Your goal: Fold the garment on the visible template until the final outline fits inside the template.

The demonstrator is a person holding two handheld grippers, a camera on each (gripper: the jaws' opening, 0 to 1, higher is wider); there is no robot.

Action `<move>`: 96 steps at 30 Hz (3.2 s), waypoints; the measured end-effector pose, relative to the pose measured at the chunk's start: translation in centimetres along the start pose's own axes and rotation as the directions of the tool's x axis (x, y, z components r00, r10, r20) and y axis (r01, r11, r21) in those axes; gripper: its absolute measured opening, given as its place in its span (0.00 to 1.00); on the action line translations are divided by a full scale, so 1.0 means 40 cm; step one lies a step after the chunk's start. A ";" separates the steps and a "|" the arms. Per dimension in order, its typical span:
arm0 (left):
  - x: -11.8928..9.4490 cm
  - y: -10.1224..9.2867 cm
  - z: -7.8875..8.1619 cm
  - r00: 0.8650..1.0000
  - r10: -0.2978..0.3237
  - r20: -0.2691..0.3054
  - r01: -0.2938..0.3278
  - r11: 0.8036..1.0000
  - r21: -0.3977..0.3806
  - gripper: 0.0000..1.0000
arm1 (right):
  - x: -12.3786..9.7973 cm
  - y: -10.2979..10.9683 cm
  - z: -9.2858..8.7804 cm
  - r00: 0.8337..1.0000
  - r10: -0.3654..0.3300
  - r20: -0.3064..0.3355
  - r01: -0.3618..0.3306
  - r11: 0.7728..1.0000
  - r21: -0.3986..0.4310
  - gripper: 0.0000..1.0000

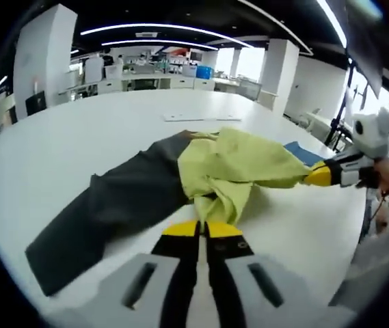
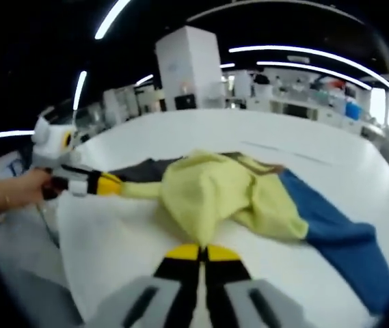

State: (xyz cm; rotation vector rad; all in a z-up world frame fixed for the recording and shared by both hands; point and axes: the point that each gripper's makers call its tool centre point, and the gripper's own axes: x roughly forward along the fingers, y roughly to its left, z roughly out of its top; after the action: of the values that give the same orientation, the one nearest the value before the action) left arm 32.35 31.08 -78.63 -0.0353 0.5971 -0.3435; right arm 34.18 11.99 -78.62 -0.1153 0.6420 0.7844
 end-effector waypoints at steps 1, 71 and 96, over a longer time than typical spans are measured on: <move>-0.006 0.000 -0.001 1.000 0.000 -0.001 0.000 1.000 0.001 0.00 | -0.010 -0.002 -0.003 1.000 -0.007 0.000 0.007 1.000 0.002 0.00; -0.270 -0.059 -0.248 0.961 0.043 -0.272 -0.040 0.999 0.018 0.00 | -0.345 -0.015 -0.320 0.968 -0.183 -0.171 0.192 0.980 0.042 0.00; -0.271 -0.077 -0.346 0.901 0.039 -0.433 -0.009 0.997 0.072 0.00 | -0.346 0.010 -0.410 0.957 -0.143 -0.251 0.175 0.979 0.109 0.00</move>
State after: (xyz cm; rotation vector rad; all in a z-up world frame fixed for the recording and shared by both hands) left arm 15.33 32.64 -83.78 0.1186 1.0286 -0.3497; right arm 18.44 -1.69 -83.79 -0.1425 0.9022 0.5746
